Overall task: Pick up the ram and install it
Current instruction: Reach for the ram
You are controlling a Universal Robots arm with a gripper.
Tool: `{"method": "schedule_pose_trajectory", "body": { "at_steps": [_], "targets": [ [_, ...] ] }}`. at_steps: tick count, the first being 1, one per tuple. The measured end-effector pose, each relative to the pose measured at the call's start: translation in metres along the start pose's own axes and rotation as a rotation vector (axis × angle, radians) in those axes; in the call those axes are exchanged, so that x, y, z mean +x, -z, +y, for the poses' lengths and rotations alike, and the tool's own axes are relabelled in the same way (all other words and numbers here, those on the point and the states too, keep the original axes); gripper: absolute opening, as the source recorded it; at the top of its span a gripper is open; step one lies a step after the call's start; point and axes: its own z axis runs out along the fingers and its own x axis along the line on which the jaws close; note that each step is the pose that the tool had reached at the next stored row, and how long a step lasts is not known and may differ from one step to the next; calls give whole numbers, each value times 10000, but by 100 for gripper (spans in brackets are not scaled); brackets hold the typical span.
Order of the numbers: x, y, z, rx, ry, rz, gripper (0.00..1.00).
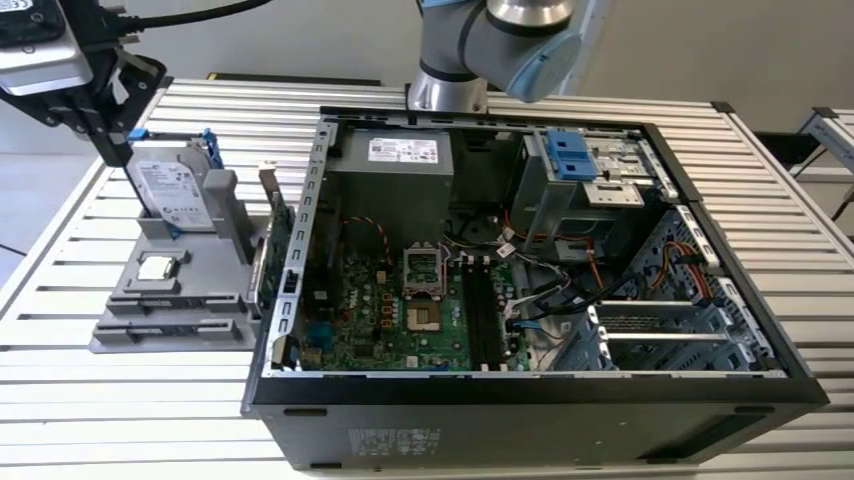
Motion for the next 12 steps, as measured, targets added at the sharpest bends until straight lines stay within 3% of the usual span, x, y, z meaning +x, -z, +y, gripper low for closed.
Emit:
{"method": "schedule_pose_trajectory", "body": {
  "at_steps": [12],
  "targets": [
    [-8,-4,-164,0,0,0,0]
  ]
}}
